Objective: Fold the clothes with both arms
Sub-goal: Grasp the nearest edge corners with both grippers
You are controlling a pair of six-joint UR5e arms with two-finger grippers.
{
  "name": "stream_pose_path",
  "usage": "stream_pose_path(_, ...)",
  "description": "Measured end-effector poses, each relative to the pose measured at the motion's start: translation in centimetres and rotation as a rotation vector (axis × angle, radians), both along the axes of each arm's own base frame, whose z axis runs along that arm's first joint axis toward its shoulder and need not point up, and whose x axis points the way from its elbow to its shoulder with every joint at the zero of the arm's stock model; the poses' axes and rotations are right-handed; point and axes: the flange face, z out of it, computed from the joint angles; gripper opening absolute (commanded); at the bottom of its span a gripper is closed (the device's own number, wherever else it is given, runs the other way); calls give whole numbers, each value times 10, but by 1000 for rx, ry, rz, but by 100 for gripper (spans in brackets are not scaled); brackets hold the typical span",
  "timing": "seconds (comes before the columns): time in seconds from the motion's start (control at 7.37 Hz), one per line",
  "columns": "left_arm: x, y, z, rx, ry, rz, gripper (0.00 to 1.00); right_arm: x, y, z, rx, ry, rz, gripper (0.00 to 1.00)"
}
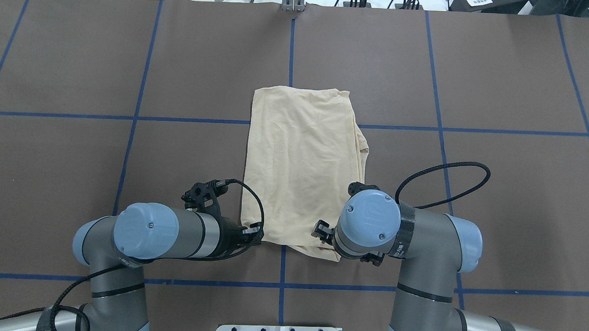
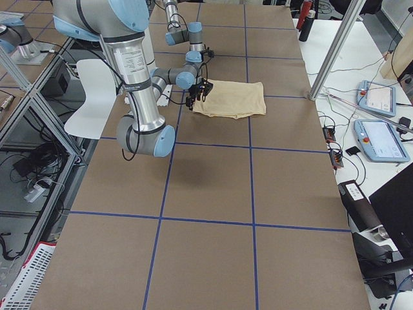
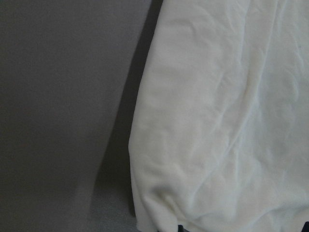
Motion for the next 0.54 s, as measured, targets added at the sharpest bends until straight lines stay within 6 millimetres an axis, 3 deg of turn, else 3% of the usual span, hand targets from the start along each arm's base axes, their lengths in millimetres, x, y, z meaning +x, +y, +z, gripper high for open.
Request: stream_pose_path(0.54, 0, 0, 0, 0, 0, 0, 0, 0, -6, 4, 23, 7, -21, 98)
